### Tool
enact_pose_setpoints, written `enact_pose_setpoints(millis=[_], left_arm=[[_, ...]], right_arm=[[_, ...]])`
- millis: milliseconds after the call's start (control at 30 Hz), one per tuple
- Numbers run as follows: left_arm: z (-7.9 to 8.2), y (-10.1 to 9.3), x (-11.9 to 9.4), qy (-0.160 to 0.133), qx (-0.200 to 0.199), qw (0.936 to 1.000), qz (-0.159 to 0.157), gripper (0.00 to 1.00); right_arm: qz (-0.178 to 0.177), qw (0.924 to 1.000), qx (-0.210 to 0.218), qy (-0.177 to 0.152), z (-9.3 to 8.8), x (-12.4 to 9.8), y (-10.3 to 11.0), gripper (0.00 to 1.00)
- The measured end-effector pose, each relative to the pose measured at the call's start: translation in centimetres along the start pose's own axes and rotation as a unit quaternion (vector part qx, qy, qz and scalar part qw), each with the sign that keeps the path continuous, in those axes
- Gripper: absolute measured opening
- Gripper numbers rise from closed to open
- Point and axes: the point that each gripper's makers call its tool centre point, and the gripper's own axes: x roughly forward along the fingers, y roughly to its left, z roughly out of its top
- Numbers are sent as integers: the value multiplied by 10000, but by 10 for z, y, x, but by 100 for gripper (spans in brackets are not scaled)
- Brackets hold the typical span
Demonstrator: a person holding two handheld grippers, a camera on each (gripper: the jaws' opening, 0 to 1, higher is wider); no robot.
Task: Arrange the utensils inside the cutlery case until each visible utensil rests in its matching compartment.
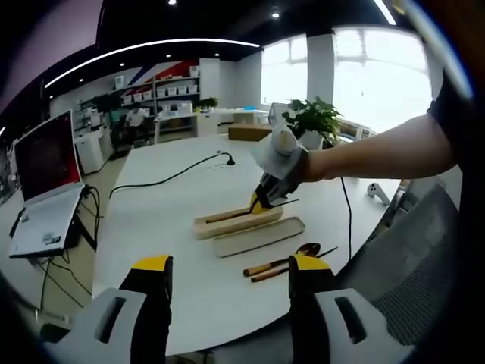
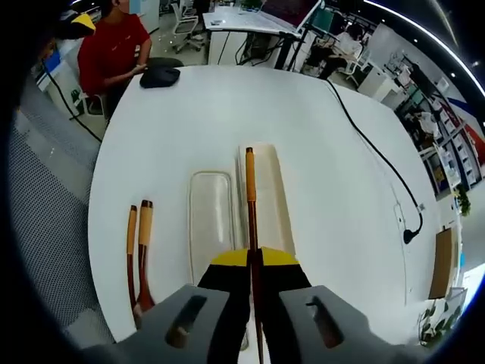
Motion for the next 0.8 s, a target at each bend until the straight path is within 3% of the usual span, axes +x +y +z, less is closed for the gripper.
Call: enact_pose_setpoints(millis=[367,800], left_arm=[[1,-3,0,-19,18,10000,-70,61],[0,-1,2,-17,-20,10000,-83,61]], right_arm=[[11,9997,-194,129,0,21,-9,0],[209,9996,-122,120,5,38,-13,0]])
